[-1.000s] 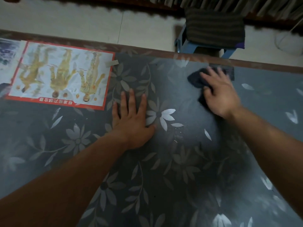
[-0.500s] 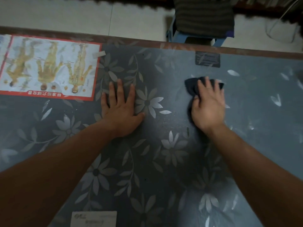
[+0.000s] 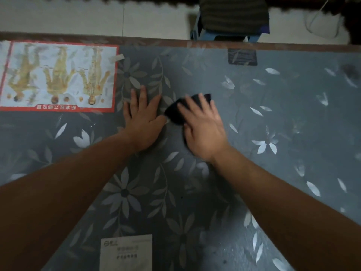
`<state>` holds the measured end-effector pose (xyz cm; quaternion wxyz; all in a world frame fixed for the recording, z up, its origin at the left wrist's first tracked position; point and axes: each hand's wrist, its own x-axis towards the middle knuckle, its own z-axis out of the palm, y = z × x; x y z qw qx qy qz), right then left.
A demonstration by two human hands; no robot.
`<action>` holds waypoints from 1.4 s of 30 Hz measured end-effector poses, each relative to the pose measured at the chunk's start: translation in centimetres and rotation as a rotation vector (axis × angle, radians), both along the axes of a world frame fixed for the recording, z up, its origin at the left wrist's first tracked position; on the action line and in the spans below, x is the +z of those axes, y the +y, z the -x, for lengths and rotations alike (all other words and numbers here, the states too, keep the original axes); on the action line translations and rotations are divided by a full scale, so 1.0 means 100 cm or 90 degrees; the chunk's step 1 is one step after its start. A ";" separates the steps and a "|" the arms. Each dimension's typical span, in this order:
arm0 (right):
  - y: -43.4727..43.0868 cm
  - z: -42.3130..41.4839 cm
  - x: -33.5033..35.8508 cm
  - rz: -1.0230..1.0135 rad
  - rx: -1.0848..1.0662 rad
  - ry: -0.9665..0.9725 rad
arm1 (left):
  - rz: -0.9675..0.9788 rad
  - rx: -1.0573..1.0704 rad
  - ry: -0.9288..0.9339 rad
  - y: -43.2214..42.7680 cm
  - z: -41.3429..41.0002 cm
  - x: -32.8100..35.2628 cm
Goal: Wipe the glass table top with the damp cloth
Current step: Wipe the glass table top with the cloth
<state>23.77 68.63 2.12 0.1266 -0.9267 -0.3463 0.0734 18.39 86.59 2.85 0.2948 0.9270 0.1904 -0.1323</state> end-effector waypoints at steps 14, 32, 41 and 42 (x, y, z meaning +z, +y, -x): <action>-0.108 0.056 0.001 0.003 -0.147 0.033 | -0.125 -0.155 -0.022 -0.061 0.080 0.016; -0.121 0.078 0.002 0.004 0.044 0.047 | -0.120 -0.146 -0.040 -0.068 0.102 0.011; -0.106 0.122 0.005 0.005 0.101 0.038 | -0.124 -0.118 -0.008 -0.084 0.146 0.013; -0.116 0.129 0.005 0.002 0.141 0.054 | -0.121 -0.109 -0.009 -0.086 0.145 0.016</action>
